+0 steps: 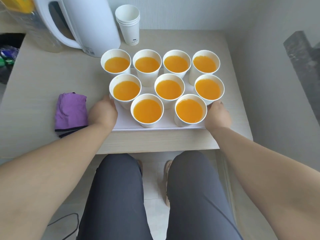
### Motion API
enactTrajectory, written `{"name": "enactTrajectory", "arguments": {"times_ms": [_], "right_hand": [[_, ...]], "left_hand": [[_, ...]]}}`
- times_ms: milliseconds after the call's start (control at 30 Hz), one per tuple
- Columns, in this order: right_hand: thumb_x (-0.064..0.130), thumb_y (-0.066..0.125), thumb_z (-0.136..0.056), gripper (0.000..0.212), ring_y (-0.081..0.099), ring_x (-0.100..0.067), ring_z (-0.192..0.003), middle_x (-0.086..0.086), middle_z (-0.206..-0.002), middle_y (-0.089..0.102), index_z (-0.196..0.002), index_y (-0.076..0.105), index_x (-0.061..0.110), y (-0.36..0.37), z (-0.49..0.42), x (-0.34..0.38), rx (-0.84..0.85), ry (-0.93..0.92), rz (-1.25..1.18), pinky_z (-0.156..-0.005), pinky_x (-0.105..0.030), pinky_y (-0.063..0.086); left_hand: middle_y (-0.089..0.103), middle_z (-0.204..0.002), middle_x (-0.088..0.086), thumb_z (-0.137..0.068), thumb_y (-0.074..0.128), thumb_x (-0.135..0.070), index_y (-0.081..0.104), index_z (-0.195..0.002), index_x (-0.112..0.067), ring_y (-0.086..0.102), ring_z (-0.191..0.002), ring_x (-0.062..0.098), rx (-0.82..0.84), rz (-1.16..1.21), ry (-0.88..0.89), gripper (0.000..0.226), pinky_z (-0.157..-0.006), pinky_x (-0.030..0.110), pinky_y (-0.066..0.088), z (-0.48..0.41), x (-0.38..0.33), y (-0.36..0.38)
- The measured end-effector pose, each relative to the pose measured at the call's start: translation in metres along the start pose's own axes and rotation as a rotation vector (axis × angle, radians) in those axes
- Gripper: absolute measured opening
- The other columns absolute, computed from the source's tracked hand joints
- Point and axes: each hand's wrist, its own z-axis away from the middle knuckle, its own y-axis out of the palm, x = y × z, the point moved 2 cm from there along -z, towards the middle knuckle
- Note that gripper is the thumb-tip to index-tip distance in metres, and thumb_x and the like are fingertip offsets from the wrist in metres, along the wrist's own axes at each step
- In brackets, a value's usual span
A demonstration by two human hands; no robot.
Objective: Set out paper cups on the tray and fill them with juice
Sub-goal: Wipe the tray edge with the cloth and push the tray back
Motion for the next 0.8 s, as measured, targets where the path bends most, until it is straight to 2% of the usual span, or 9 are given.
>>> {"name": "enactTrajectory", "arguments": {"times_ms": [300, 433, 667, 800], "right_hand": [[0.020, 0.046, -0.096, 0.019, 0.048, -0.022, -0.077, -0.007, -0.101, 0.061, -0.112, 0.048, 0.011, -0.052, -0.032, -0.014, -0.069, 0.027, 0.005, -0.068, -0.032, 0.037], [0.022, 0.047, -0.096, 0.020, 0.046, -0.020, -0.080, -0.007, -0.106, 0.060, -0.113, 0.049, 0.011, -0.081, -0.055, -0.018, -0.081, 0.054, -0.005, -0.071, -0.032, 0.036], [0.023, 0.047, -0.097, 0.023, 0.058, -0.031, -0.095, -0.011, -0.111, 0.061, -0.114, 0.049, 0.009, -0.107, -0.105, -0.021, -0.096, 0.063, -0.031, -0.074, -0.033, 0.039], [0.023, 0.049, -0.095, 0.021, 0.059, -0.033, -0.095, -0.011, -0.109, 0.061, -0.111, 0.051, 0.009, -0.098, -0.135, -0.026, -0.066, 0.086, -0.071, -0.073, -0.034, 0.040]], "left_hand": [[0.062, -0.105, 0.029, -0.102, 0.032, -0.021, 0.053, -0.114, 0.003, 0.057, -0.096, 0.047, 0.000, 0.055, 0.070, 0.034, -0.066, 0.038, 0.033, -0.023, -0.065, -0.023], [0.062, -0.105, 0.028, -0.102, 0.032, -0.022, 0.053, -0.114, 0.001, 0.057, -0.095, 0.046, 0.012, 0.073, 0.090, 0.034, -0.067, 0.038, 0.034, -0.039, -0.099, -0.033], [0.063, -0.102, 0.027, -0.102, 0.031, -0.021, 0.053, -0.115, 0.000, 0.058, -0.094, 0.045, 0.015, 0.088, 0.087, 0.033, -0.067, 0.038, 0.037, -0.070, -0.146, -0.034], [0.062, -0.101, 0.028, -0.103, 0.030, -0.022, 0.052, -0.115, 0.001, 0.058, -0.091, 0.045, 0.025, 0.072, 0.074, 0.034, -0.064, 0.038, 0.036, -0.093, -0.159, -0.022]]}}
